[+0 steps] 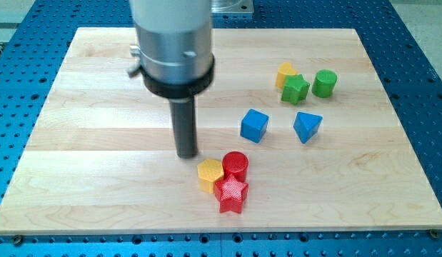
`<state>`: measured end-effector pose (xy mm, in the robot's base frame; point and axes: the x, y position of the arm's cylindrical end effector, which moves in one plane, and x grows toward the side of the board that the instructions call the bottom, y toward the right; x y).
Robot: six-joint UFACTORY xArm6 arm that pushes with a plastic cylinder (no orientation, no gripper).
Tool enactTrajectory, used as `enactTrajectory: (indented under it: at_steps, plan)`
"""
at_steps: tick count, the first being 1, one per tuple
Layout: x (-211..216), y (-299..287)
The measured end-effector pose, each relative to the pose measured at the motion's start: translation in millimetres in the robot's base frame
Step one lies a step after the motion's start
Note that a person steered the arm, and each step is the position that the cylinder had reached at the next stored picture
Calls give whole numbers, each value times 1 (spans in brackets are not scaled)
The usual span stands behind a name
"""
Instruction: Move the heart into the hexagon
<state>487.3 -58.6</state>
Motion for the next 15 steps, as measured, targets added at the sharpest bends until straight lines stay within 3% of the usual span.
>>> enactTrajectory:
  at_steps: [1, 2, 3, 4, 6, 7, 8, 9, 10, 11, 14, 15]
  plan:
    - [-106, -10]
    - [-169, 90]
    - [-193, 212]
    - [-169, 274]
    - [-127, 169]
    - [-155, 121]
    - [-151, 68]
    - [-181, 74]
    - [-154, 22]
    - [-94, -33]
    - [-75, -29]
    - [11, -29]
